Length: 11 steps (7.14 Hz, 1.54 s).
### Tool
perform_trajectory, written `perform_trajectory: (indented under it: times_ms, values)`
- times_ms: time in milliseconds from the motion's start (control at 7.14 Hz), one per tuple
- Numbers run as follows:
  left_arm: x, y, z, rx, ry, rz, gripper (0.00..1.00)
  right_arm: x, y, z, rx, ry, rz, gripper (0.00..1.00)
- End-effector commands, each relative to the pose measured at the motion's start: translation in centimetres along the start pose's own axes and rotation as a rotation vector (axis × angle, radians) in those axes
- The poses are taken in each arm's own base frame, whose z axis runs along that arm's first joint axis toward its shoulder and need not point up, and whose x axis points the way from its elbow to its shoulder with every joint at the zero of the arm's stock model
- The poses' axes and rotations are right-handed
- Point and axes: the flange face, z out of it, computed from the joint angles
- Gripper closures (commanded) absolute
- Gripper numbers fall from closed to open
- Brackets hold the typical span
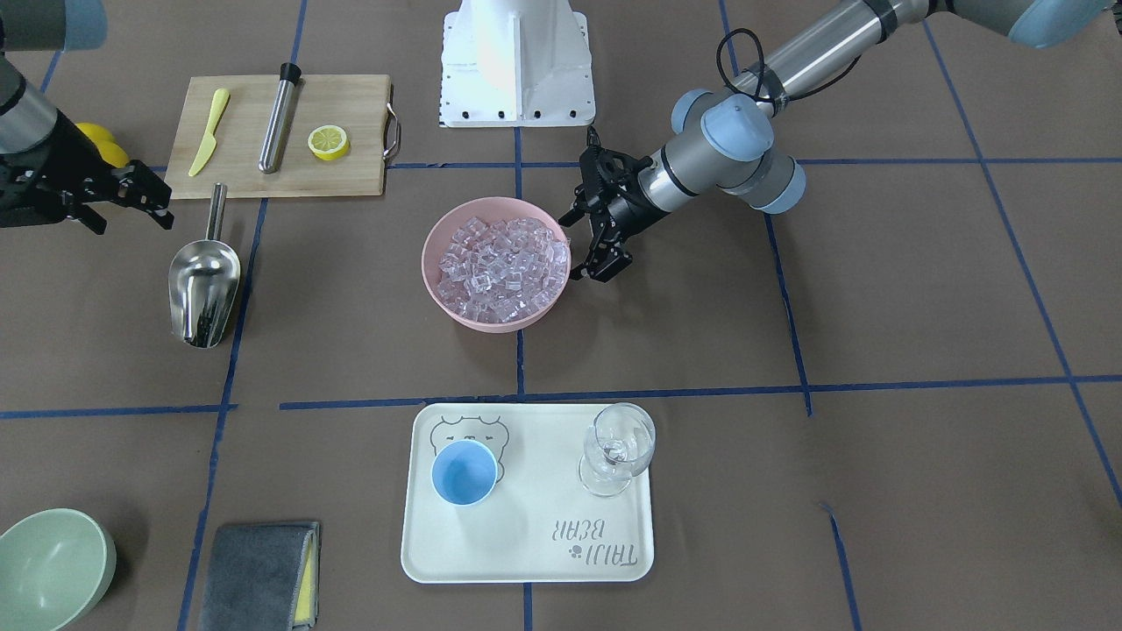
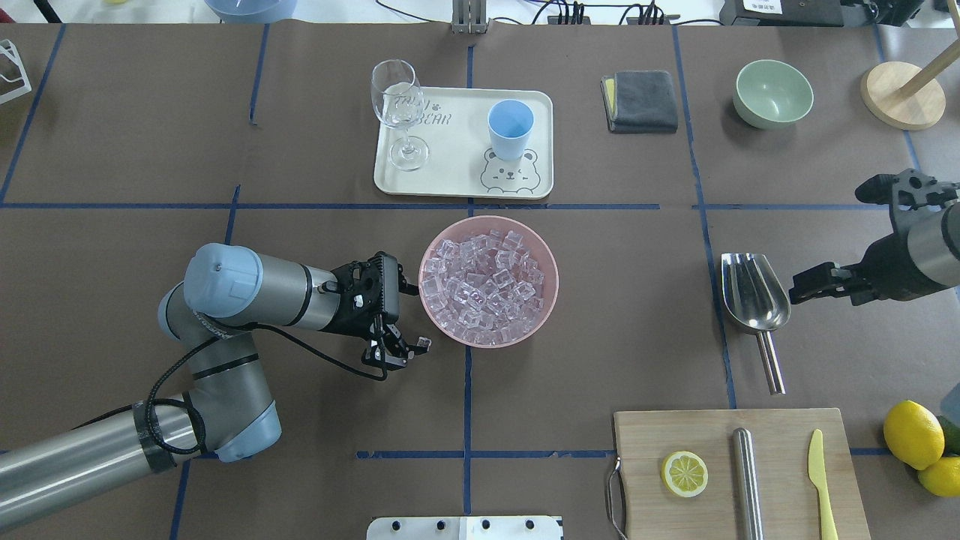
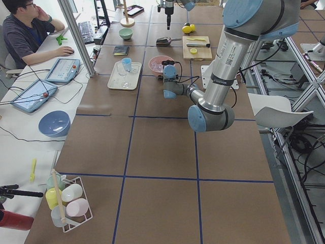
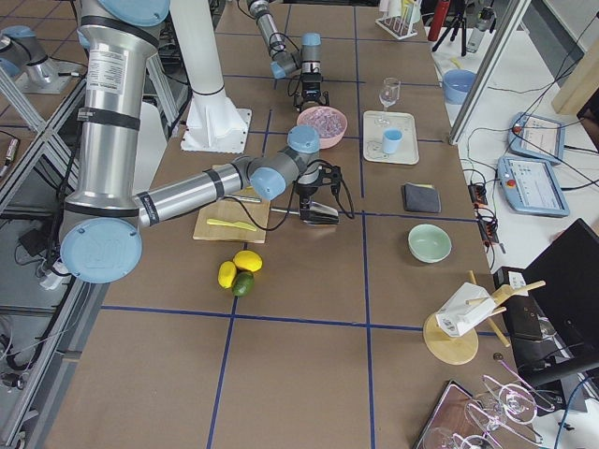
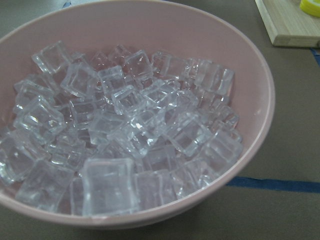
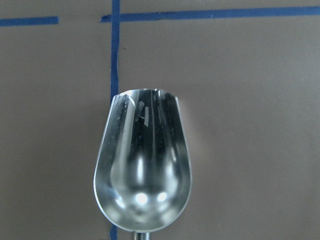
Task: Put ice in cup with scoop
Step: 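Grasp the metal scoop handle with the right gripper and lift it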
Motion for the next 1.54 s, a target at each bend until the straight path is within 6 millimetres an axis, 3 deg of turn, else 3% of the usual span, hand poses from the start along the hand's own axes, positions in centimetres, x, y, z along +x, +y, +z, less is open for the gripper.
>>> perform_trajectory:
  times_ms: [0,280,700,840,980,1120,1400]
  values:
    - [0.0,-0.1,0.0,0.002,-0.001,0.001,0.00,-3.0,2.9,3.3,-0.023,0.031,0.015,0.00]
    - [-0.2,-0.3,-0.1,0.005,-0.004,0.001,0.00,-4.3,4.3,5.2,-0.029,0.052,0.017,0.01]
    - [-0.2,-0.3,-0.2,0.010,-0.003,0.004,0.00,-4.3,5.7,8.0,-0.088,0.080,-0.007,0.23]
    - [-0.2,-0.3,-0.2,0.010,-0.003,0.004,0.00,-4.2,5.8,8.1,-0.095,0.080,-0.016,0.51]
    - [-0.2,-0.3,-0.2,0.012,-0.003,0.003,0.00,-4.0,6.0,8.1,-0.100,0.082,-0.014,0.85]
    - [-0.2,-0.3,-0.2,0.010,-0.003,0.002,0.00,-4.0,6.1,7.9,-0.104,0.083,-0.014,1.00]
    - [-0.2,-0.3,-0.2,0.012,-0.003,0.003,0.00,-4.4,6.5,6.3,-0.120,0.053,-0.012,1.00]
